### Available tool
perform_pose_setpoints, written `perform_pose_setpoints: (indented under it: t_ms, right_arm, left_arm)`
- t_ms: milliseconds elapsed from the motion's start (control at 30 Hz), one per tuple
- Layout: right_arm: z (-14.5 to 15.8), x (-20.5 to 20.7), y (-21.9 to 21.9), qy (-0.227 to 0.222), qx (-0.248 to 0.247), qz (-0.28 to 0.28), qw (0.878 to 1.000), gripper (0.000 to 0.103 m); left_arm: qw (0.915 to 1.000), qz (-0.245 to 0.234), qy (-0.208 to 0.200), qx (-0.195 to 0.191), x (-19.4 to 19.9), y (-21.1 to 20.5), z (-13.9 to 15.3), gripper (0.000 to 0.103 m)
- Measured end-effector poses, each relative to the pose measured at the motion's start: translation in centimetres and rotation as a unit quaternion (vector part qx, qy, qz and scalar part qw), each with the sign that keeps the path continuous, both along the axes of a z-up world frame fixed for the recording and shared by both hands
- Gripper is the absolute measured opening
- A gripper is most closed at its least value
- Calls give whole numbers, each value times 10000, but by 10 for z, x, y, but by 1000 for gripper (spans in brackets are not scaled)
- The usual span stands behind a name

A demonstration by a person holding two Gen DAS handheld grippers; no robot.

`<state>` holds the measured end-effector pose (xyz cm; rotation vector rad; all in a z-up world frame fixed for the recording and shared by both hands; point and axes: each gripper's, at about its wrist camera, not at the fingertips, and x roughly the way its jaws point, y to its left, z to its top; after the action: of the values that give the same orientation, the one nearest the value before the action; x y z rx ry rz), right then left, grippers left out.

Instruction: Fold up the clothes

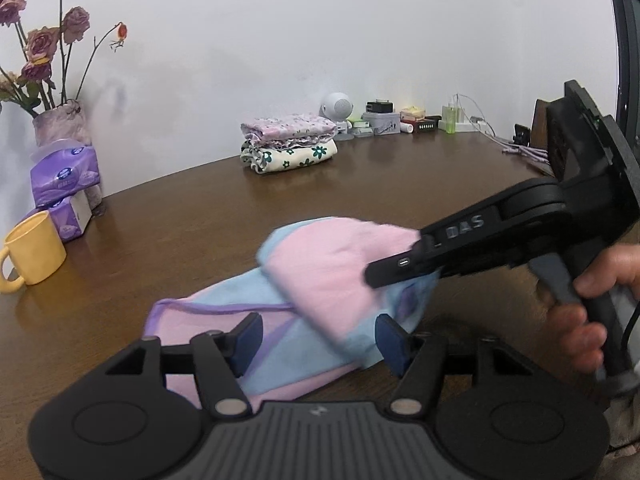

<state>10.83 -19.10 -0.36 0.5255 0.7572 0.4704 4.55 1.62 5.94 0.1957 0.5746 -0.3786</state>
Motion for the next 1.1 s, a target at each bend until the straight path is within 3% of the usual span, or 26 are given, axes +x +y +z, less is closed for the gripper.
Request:
perform_pose_setpoints:
  t_ms: [133,200,267,367,467,600,667,700,767,867,1100]
  right_arm:
    - [20,4,-12,-209,-866,174,9959,13]
    - [34,6,-10,-366,-1489,324,9876,13]
    - [48,7,-4,-559,-2205,491,9725,13]
    - [69,3,20,-1004,-3307,712,9357,13]
    - [72,-8,57,-1440,-4259,1122,8862,13]
    - [51,-25,108,-1852,-5191,1681,8173,13]
    - [40,-33,127,-2016,-5486,1874,7895,13]
    - [35,-36,134,-2042,-5563,1950,7815,13]
    - [26,-41,146,-2044,-5666,2087,7705,14]
    - [15,-45,157,-2011,-5731,2142,7650,15]
    - [5,-41,170,-1914,-5704,1914,7755,22]
  left_arm:
    - [10000,-57,10,-31,8,4,-1,60]
    - [9999,-98,75,11,17,6,-4,60]
    - [9996,-194,206,69,27,6,-8,44]
    - [9976,-496,476,30,39,6,-15,29]
    - [9952,-732,642,52,48,5,-21,29]
    - [9939,-838,710,-5,52,8,-25,28]
    - [9934,-862,754,-114,52,13,-26,28]
    - [9931,-851,786,-187,52,18,-26,29]
    - [9924,-824,857,-322,51,26,-25,35]
    - [9922,-755,894,-429,49,39,-25,40]
    - [9922,-784,859,-445,47,44,-24,42]
